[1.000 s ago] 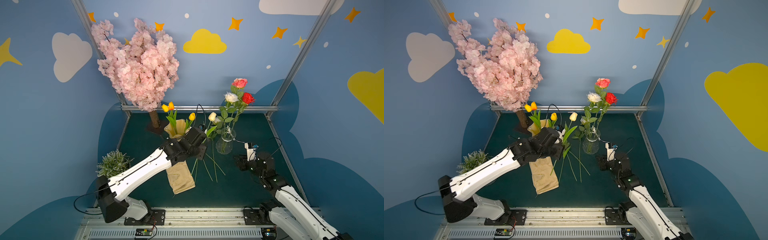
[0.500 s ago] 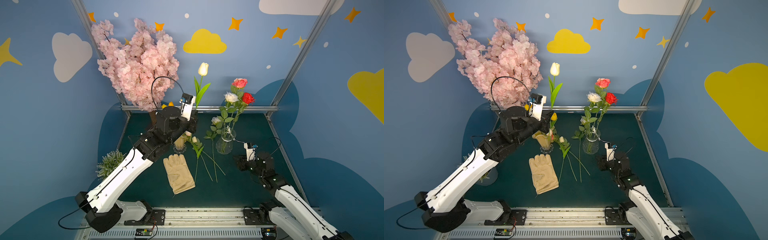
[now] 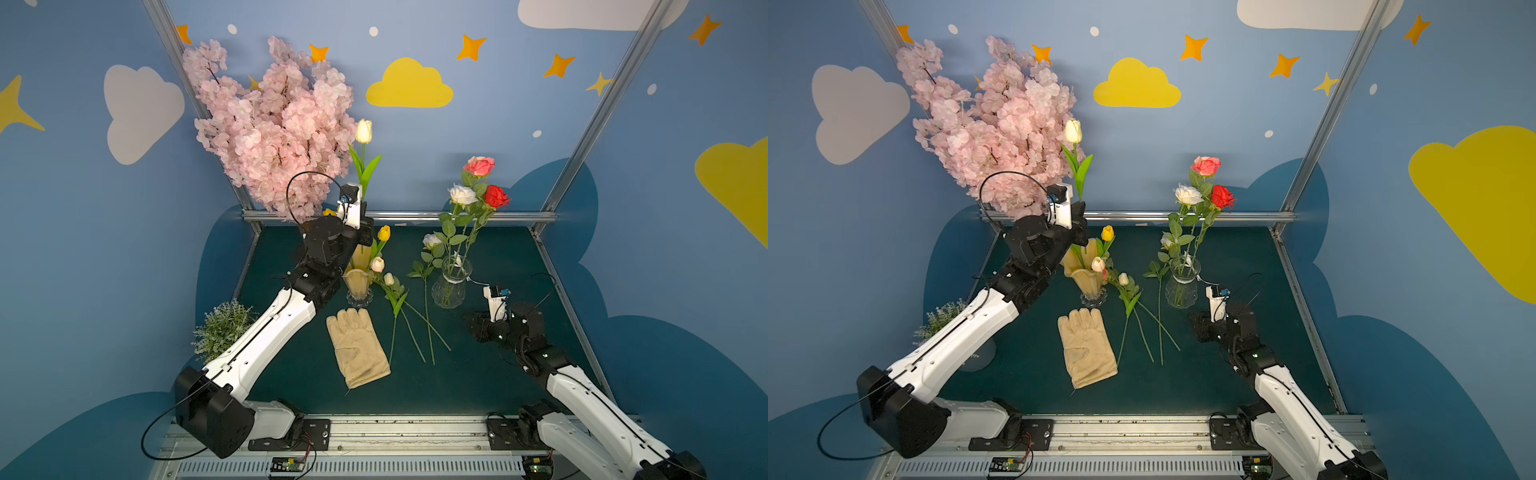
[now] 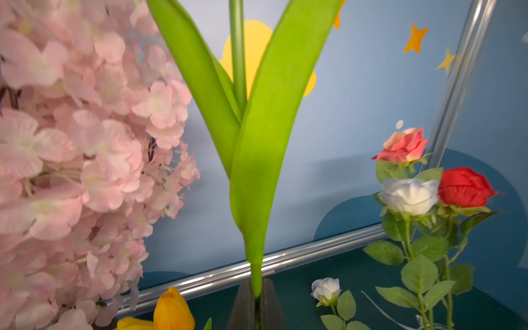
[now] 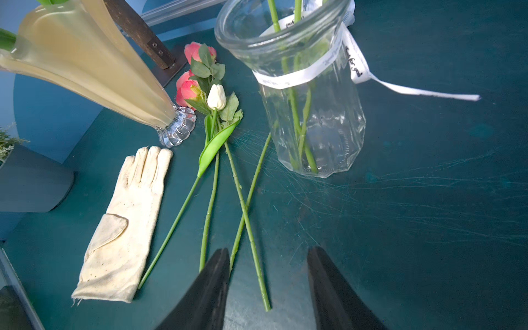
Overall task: Arrange the flowers in different vases according to their variety
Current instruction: Insert the flower into the vase.
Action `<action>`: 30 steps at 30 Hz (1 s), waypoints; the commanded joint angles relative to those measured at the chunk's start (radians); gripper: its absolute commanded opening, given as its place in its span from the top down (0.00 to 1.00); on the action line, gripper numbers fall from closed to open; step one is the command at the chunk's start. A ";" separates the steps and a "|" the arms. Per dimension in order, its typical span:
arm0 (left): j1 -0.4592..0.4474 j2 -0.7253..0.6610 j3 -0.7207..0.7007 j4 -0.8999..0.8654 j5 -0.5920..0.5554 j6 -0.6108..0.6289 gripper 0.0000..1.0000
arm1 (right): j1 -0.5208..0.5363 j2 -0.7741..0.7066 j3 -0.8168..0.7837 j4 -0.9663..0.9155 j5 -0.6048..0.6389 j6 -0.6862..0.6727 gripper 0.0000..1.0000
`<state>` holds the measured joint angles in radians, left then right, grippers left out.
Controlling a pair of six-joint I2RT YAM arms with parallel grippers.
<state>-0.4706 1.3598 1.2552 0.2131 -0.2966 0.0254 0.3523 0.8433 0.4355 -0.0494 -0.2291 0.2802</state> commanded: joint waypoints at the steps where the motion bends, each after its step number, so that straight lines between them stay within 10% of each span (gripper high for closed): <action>1: 0.042 0.011 -0.064 0.149 -0.016 -0.063 0.97 | 0.001 0.009 0.022 0.017 -0.027 -0.010 0.51; 7: 0.099 0.020 -0.173 0.189 0.018 -0.159 0.92 | 0.002 0.028 0.022 0.029 -0.042 -0.018 0.51; 11: 0.099 -0.052 -0.235 0.146 0.068 -0.205 0.46 | 0.004 0.044 0.025 0.034 -0.053 -0.023 0.51; 15: 0.086 -0.191 -0.275 0.010 0.068 -0.271 0.27 | 0.005 0.049 0.025 0.041 -0.062 -0.027 0.51; 30: 0.057 -0.765 -0.607 -0.332 0.131 -0.591 0.11 | 0.081 0.034 0.008 0.099 -0.099 -0.096 0.53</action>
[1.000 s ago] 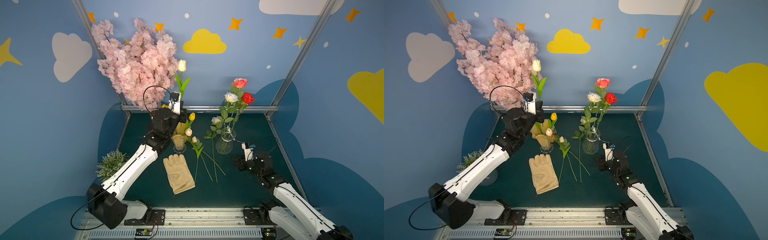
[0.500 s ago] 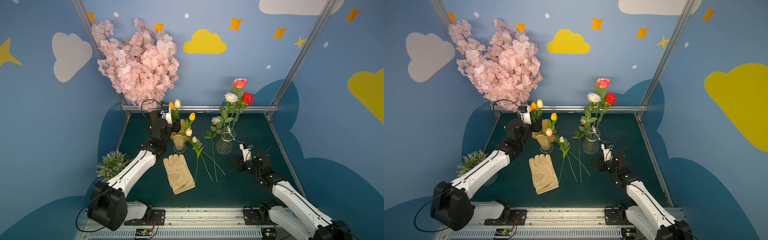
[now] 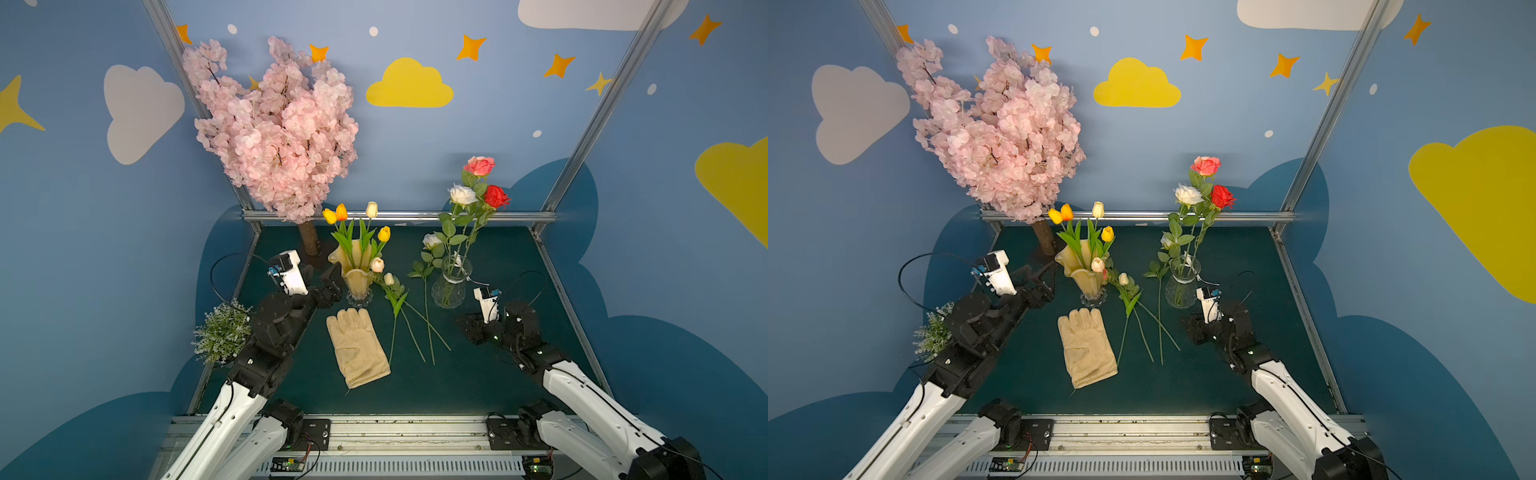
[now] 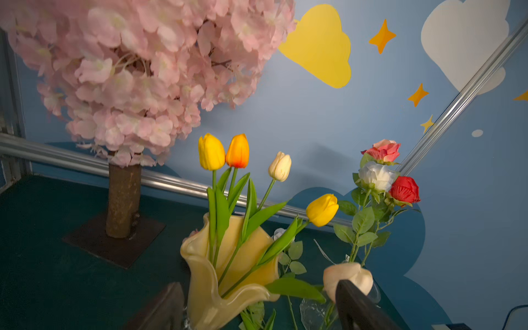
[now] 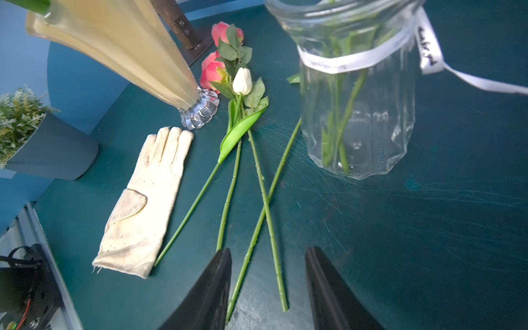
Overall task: Arrange the flowers in different vases according to their variety
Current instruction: Insert the flower into the vase, then adjust the flower at the center of the board.
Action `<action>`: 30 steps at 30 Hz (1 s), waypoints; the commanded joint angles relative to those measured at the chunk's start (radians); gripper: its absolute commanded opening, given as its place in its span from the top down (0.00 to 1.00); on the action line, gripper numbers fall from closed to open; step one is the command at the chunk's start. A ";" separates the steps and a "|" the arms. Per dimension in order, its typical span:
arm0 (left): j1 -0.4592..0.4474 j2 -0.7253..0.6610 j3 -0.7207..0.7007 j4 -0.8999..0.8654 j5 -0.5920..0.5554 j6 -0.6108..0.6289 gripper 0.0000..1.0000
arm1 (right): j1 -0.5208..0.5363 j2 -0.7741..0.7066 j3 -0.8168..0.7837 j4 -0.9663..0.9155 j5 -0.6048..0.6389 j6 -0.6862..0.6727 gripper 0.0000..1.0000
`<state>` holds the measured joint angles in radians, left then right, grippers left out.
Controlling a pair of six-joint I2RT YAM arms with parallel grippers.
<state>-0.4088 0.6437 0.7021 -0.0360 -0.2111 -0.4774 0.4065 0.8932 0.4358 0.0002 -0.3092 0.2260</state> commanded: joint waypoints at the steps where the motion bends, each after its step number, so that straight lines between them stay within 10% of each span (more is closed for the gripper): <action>1: -0.006 -0.083 -0.085 -0.086 0.056 -0.105 0.10 | 0.043 -0.012 0.006 0.059 -0.019 -0.054 0.53; 14: -0.005 -0.121 -0.391 0.063 0.003 -0.121 0.00 | 0.244 0.250 0.143 0.022 0.031 -0.170 0.58; 30: -0.006 -0.064 -0.381 0.076 0.003 -0.067 0.00 | 0.314 0.720 0.584 -0.301 0.180 -0.156 0.63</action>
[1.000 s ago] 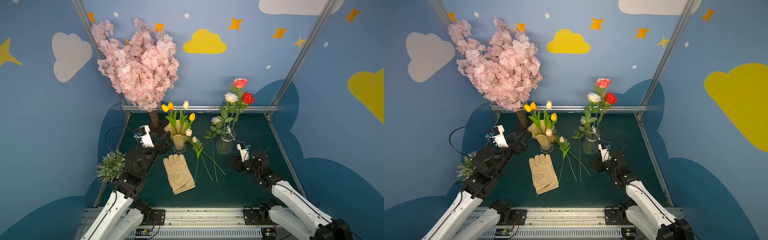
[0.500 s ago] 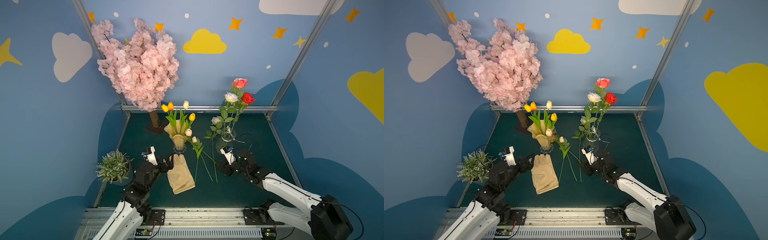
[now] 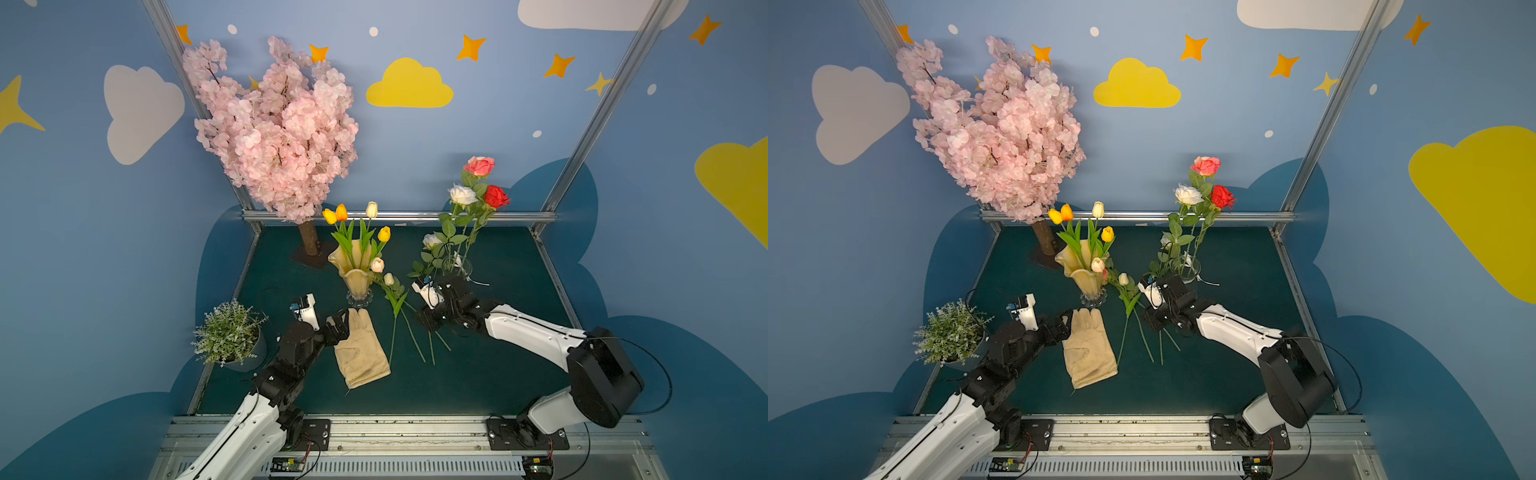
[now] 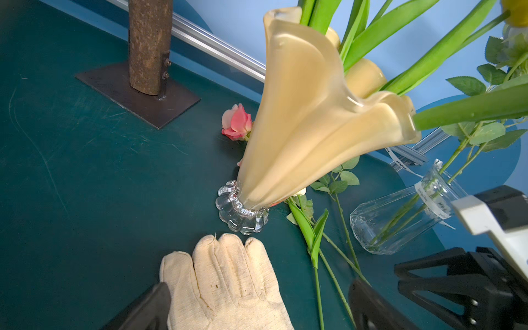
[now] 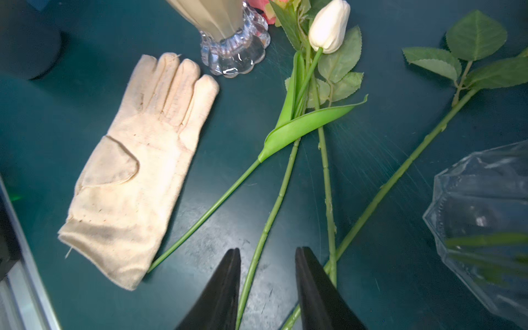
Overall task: Arrange the flowers in different vases according to their variety
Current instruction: Adjust the flower at the center of the board.
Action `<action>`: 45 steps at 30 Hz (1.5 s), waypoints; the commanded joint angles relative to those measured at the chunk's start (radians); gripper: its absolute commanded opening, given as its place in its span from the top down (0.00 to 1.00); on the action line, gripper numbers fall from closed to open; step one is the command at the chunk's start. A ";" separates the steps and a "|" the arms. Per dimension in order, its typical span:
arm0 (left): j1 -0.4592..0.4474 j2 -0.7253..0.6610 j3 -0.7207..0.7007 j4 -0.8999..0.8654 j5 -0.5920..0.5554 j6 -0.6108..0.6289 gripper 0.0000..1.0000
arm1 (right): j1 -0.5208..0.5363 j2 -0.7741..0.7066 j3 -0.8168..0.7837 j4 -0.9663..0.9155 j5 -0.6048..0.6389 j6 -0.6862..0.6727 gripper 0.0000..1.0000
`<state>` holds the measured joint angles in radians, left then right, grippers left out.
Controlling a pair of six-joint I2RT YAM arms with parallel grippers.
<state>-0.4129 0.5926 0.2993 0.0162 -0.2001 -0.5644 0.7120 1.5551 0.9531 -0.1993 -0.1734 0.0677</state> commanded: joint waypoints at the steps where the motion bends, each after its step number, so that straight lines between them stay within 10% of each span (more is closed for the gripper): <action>1: -0.001 -0.015 0.022 0.022 -0.009 0.023 0.00 | 0.010 0.092 0.101 -0.127 0.052 0.001 0.63; 28: -0.001 -0.037 0.022 0.016 -0.004 0.032 0.00 | 0.014 0.624 0.653 -0.480 0.325 -0.056 0.68; 35: -0.001 -0.038 0.022 0.016 -0.004 0.036 0.00 | 0.013 0.579 0.623 -0.445 0.377 -0.039 1.00; 45: -0.002 -0.042 0.022 0.018 -0.001 0.037 0.00 | 0.042 0.353 0.525 -0.360 0.536 -0.023 1.00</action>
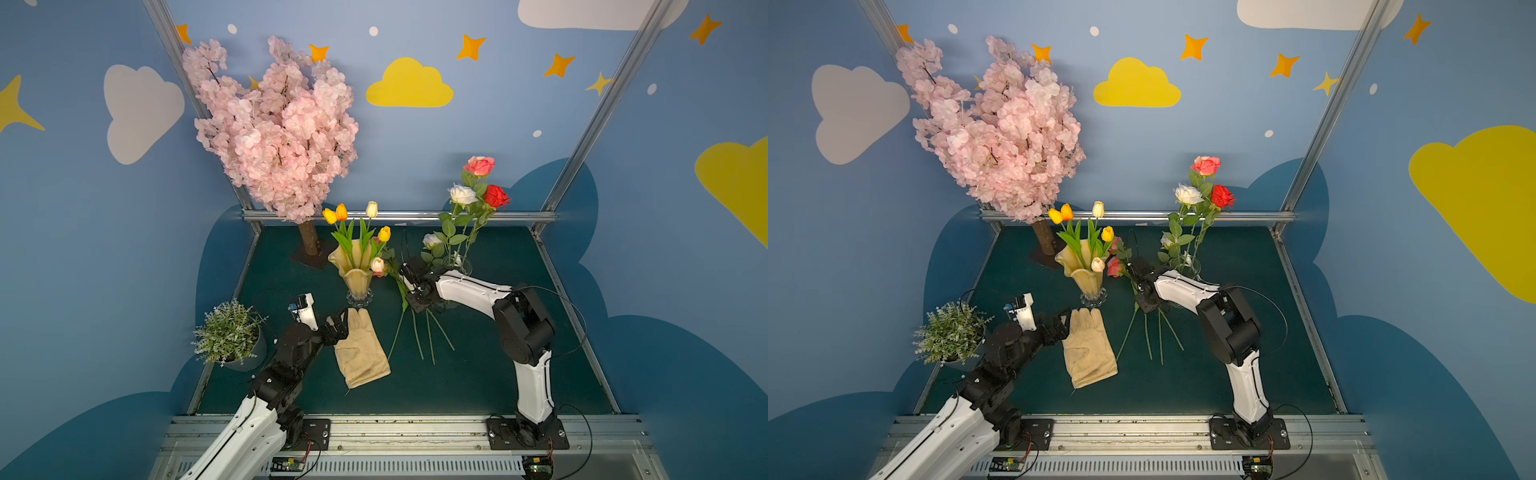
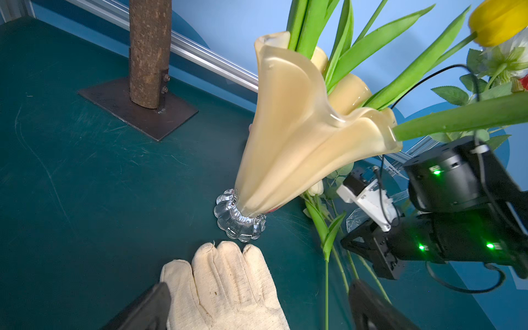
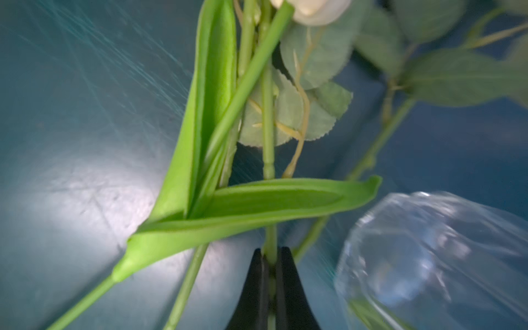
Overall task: Arrange the flowers in different vases according to their variety
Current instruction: Adjust the flower at the center of the board.
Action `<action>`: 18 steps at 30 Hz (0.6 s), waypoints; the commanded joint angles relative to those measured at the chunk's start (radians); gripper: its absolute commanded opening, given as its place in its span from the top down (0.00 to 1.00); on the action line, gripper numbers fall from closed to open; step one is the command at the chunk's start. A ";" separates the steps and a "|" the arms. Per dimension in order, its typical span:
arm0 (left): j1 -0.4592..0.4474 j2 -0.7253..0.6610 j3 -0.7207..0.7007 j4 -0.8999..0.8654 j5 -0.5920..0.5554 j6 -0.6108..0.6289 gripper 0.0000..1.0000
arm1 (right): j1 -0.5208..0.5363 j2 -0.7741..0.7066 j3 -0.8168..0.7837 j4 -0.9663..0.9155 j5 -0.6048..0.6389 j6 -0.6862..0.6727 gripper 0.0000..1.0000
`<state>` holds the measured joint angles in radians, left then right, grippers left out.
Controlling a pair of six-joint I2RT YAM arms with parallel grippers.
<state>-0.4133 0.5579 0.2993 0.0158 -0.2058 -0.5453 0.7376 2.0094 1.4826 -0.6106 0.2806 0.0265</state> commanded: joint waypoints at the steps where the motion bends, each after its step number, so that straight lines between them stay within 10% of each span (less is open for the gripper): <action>1: -0.001 -0.009 0.023 0.019 0.007 0.018 0.00 | 0.024 -0.124 -0.011 0.058 0.112 0.018 1.00; 8: -0.001 -0.009 0.022 0.019 0.011 0.018 0.00 | 0.096 -0.202 -0.095 0.175 0.424 -0.006 1.00; 18: -0.003 -0.002 0.024 0.025 0.023 0.020 0.00 | 0.110 0.015 0.188 -0.306 0.521 0.115 1.00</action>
<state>-0.4133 0.5564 0.2993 0.0162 -0.1936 -0.5423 0.8185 1.9961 1.5887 -0.7128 0.6907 0.0902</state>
